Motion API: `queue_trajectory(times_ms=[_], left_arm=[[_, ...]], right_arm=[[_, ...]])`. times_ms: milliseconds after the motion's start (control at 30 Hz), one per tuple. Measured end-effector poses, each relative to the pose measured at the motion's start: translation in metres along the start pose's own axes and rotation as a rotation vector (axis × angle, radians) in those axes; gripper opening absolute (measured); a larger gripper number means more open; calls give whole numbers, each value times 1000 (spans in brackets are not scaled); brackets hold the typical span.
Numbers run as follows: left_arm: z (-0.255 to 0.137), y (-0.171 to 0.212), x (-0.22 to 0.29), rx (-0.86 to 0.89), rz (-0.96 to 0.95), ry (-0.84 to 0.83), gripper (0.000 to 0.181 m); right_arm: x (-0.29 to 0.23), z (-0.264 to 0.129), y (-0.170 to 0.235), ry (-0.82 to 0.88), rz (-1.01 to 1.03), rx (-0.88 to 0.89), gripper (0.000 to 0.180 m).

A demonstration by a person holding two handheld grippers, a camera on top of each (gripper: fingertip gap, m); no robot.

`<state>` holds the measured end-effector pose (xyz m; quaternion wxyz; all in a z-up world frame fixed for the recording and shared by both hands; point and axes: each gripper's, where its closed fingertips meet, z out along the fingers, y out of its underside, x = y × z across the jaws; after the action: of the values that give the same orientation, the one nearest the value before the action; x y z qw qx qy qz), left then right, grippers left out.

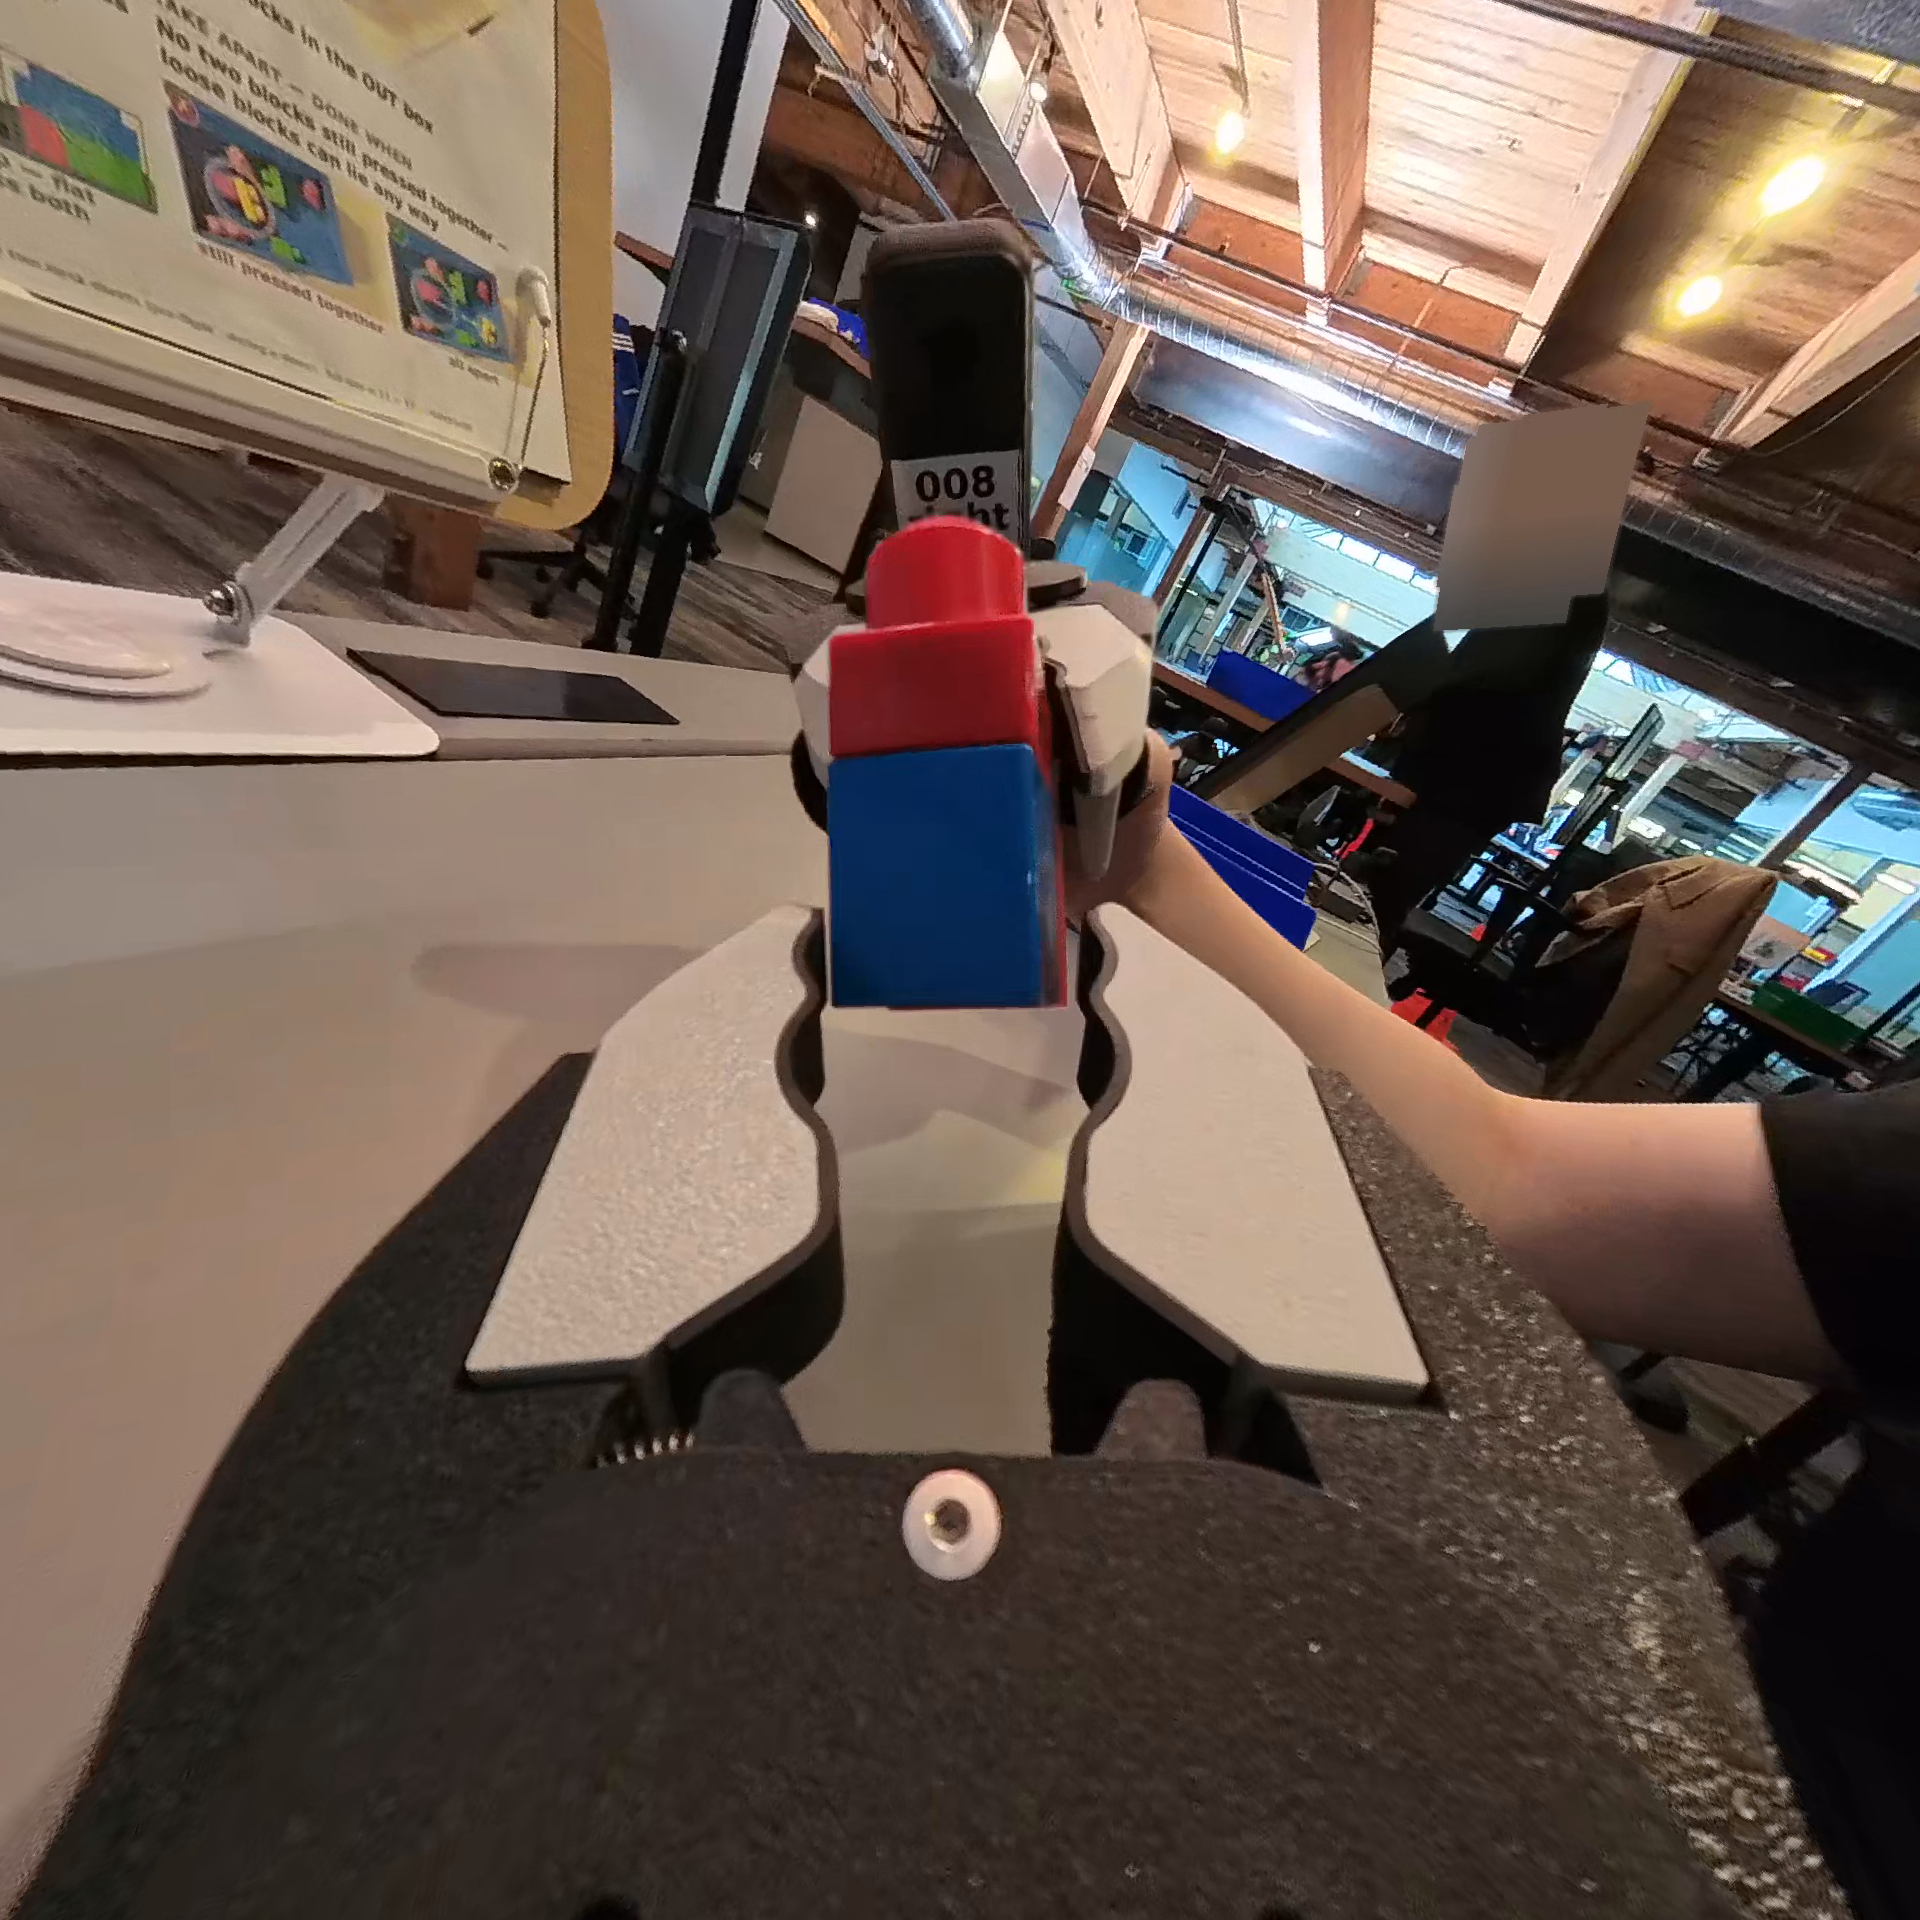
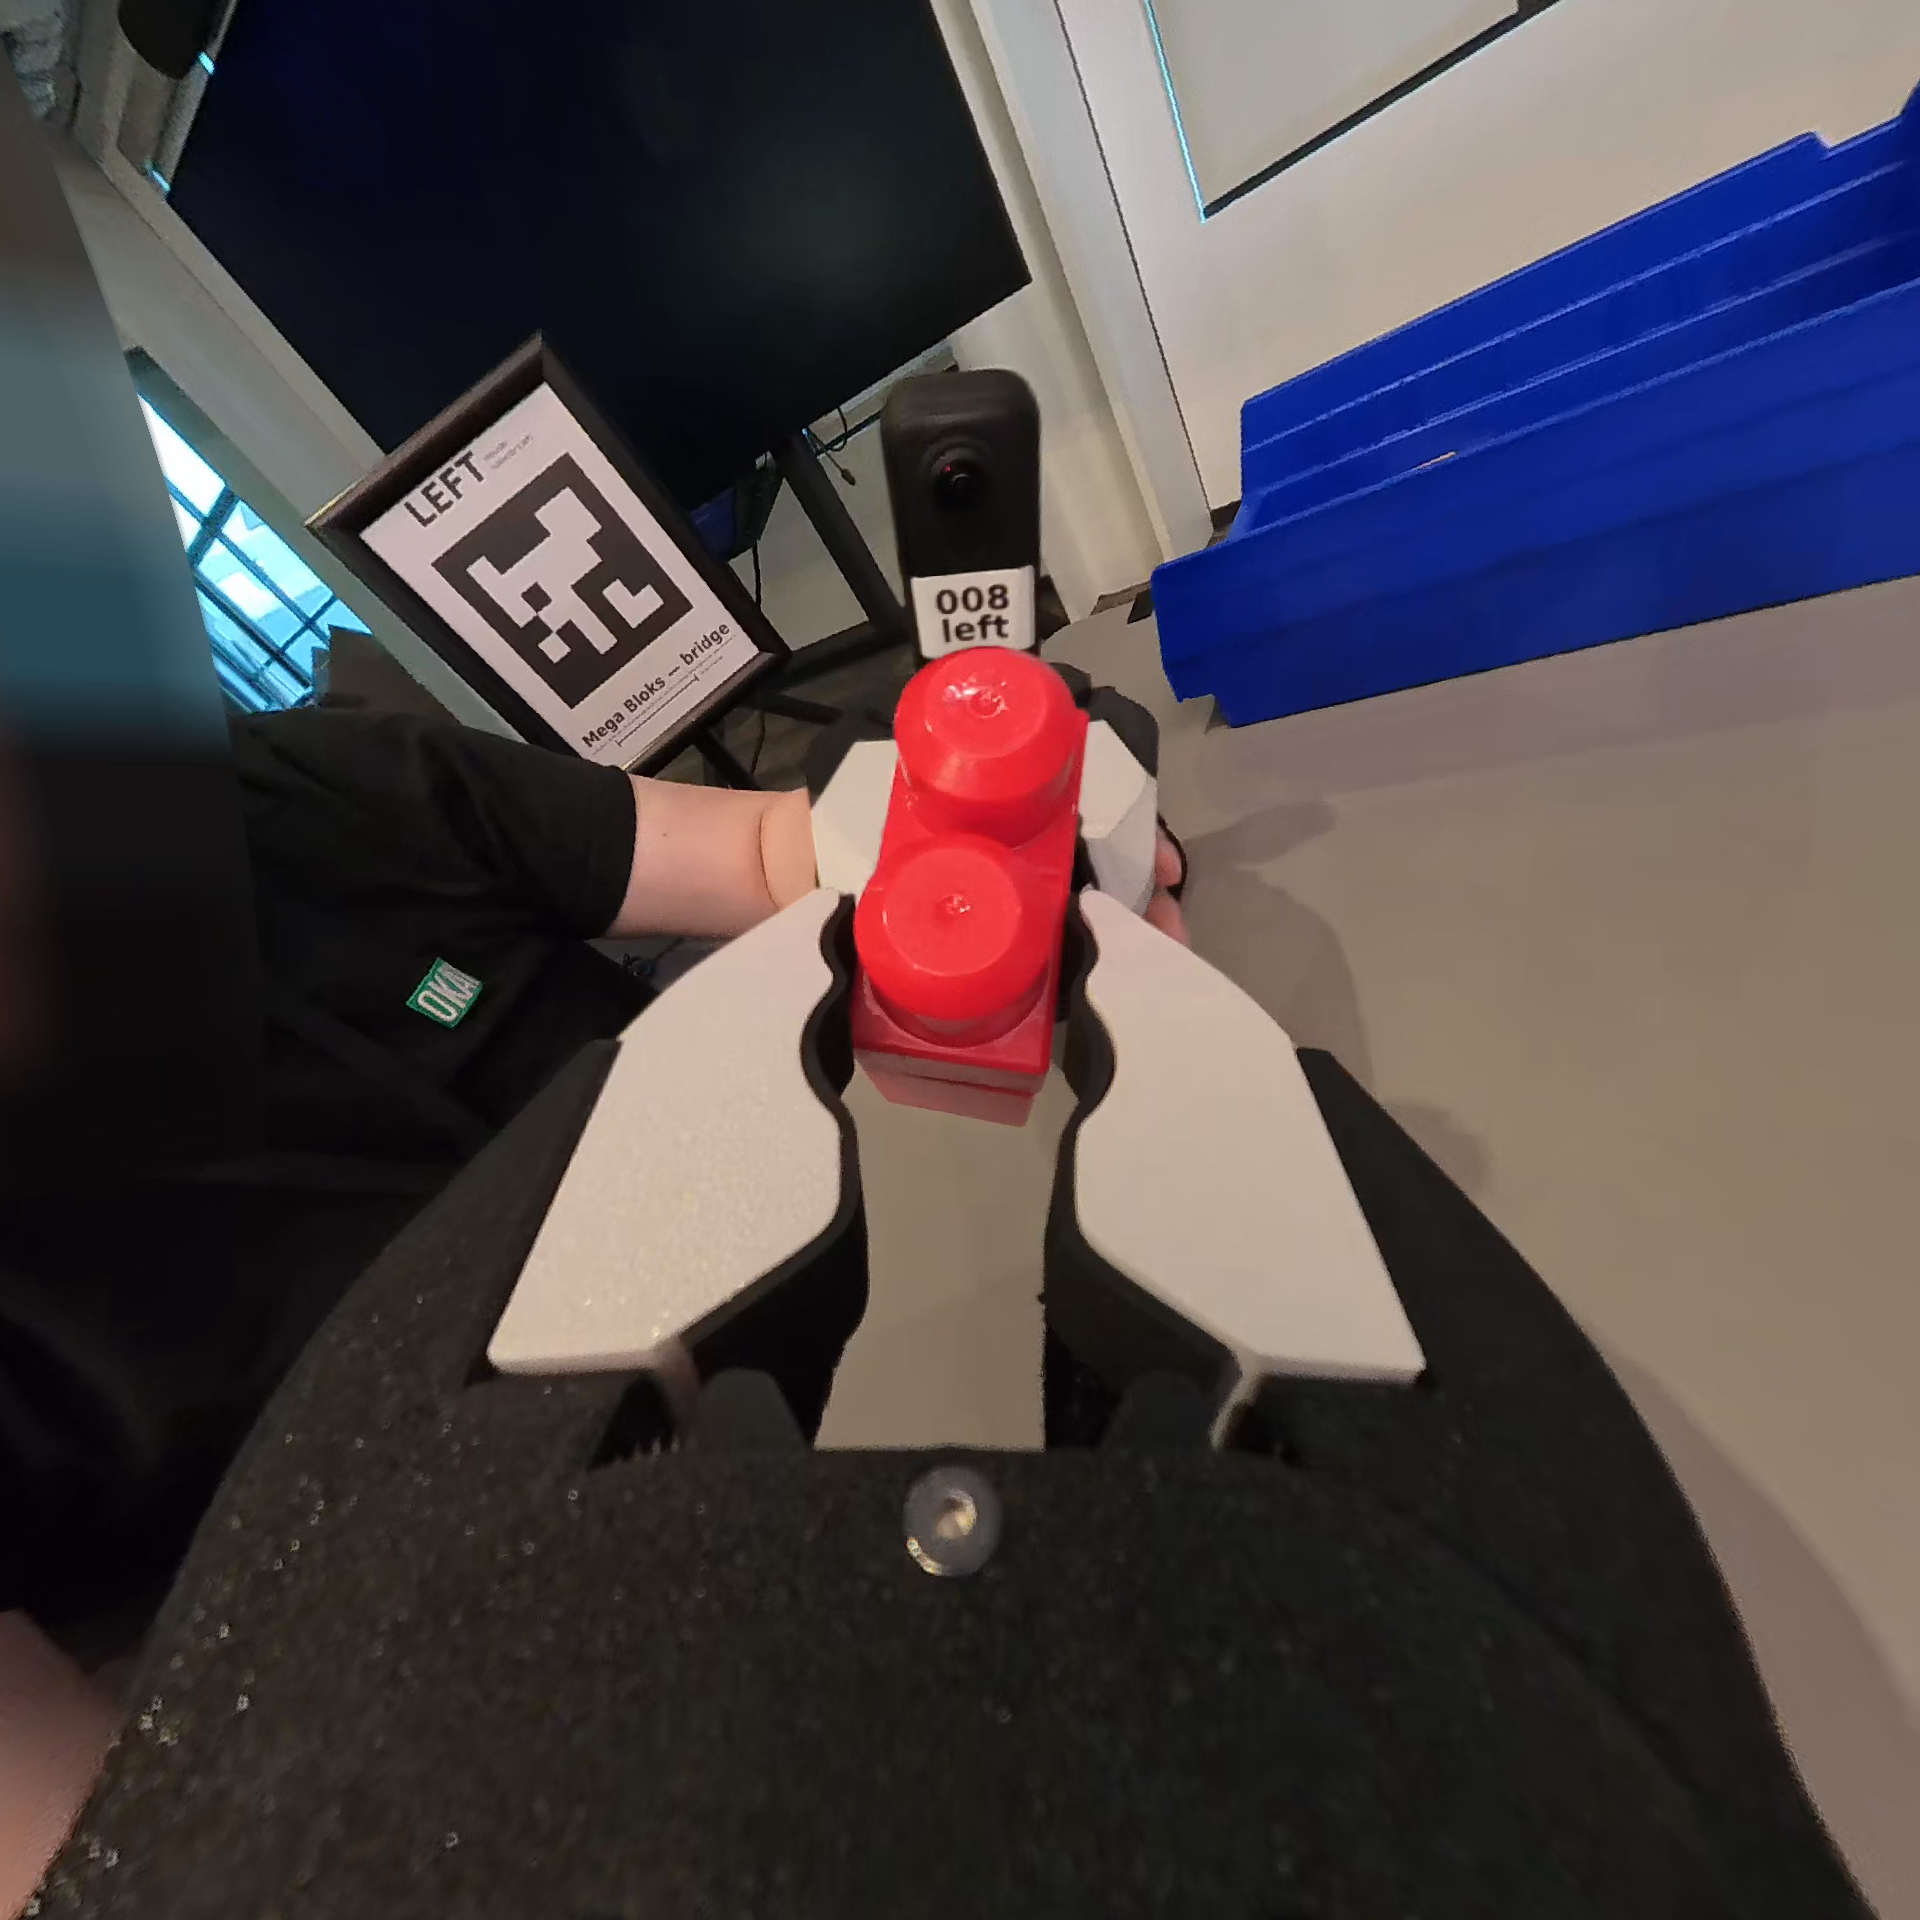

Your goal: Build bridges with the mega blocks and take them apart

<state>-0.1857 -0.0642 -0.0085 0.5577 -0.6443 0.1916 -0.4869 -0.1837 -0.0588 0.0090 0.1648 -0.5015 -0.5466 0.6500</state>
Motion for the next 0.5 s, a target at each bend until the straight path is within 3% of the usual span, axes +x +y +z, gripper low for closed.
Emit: queue_trajectory(times_ms=[333,500], left_arm=[[-5,-8,4,33,-112,95,36],[-6,-6,2,19,-80,74,36]], right_arm=[[-3,8,-8,-35,71,54,41],[4,12,-4,21,63,12,35]])
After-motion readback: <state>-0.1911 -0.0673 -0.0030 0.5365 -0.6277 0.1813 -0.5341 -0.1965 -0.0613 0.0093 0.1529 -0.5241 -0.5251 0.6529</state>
